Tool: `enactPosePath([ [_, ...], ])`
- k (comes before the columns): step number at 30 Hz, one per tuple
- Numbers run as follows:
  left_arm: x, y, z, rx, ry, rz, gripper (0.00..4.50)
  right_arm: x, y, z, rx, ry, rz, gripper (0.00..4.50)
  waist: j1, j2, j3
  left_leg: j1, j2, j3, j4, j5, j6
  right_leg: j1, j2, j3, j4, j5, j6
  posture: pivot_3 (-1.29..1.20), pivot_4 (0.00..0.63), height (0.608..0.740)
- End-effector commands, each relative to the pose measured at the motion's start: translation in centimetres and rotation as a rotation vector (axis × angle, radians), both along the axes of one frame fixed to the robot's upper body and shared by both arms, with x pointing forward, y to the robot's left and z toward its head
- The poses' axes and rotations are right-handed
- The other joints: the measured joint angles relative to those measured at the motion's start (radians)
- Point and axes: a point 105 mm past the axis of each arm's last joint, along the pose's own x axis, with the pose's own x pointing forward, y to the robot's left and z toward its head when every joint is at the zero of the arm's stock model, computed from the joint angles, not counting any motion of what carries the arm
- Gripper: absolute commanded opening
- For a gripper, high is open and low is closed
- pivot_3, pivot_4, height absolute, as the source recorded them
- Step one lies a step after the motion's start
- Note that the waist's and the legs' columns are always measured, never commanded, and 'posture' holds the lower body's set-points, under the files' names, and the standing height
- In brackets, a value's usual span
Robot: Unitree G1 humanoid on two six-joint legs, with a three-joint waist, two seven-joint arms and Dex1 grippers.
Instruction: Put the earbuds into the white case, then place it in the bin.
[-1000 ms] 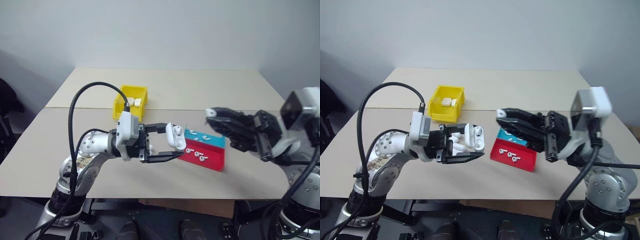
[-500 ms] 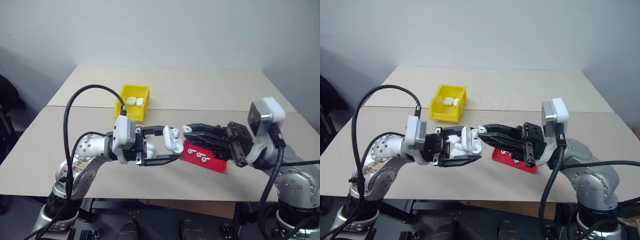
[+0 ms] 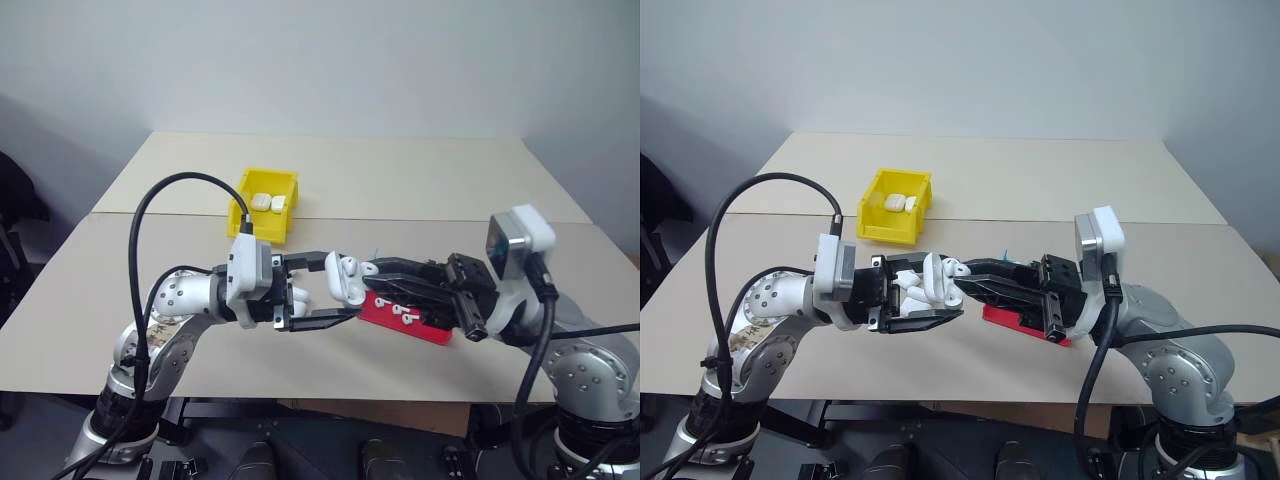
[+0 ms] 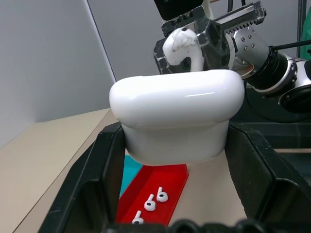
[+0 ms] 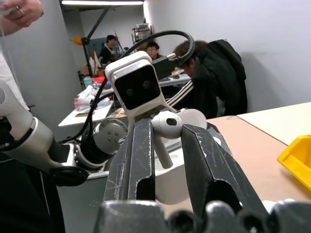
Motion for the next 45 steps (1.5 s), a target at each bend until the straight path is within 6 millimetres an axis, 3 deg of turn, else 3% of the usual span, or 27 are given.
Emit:
enactPosePath([
  [1, -0.3, -0.3, 0.9, -0.029, -0.035, 0.002, 2.82, -0.8, 0.4, 0.7, 0.016, -0.043, 0.026, 0.66, 0.0, 0.0, 0.0, 0.0, 0.0, 0.0, 0.0, 0.0, 0.0, 0.0, 0.0, 0.0, 0.0, 0.0, 0.0, 0.0, 0.15, 0.74],
  [23, -0.5, -0.3, 1.1, -0.043, -0.032, -0.004, 2.82, -0.4, 0.9, -0.2, 0.003, -0.056, 0.001, 0.66, 0.0, 0.0, 0.0, -0.001, 0.0, 0.0, 0.0, 0.0, 0.0, -0.001, 0.0, 0.0, -0.001, 0.0, 0.0, 0.0, 0.15, 0.74],
  [29, -0.3, -0.1, 1.2, -0.044, -0.03, -0.004, 2.82, -0.2, 1.0, -0.7, -0.026, -0.081, -0.026, 2.49, -0.001, 0.0, 0.0, -0.001, 0.0, 0.0, 0.0, -0.001, -0.001, -0.001, 0.0, 0.0, -0.001, 0.0, 0.0, 0.0, 0.15, 0.74],
  [39, -0.3, -0.1, 0.6, -0.028, -0.024, -0.003, 2.82, 0.2, -0.5, -0.3, -0.022, -0.121, -0.08, 2.49, 0.0, 0.0, 0.0, -0.001, 0.0, 0.0, 0.0, -0.001, -0.002, -0.001, 0.0, 0.0, -0.001, 0.0, 0.0, 0.0, 0.15, 0.74],
  [45, 0.6, -0.7, -0.3, 0.014, -0.009, 0.005, 2.82, 0.5, -2.5, 2.4, -0.055, -0.187, -0.088, 2.49, 0.001, 0.0, 0.0, -0.002, 0.0, 0.0, 0.0, -0.001, -0.002, -0.001, 0.0, 0.0, -0.002, 0.0, 0.0, 0.0, 0.15, 0.74],
])
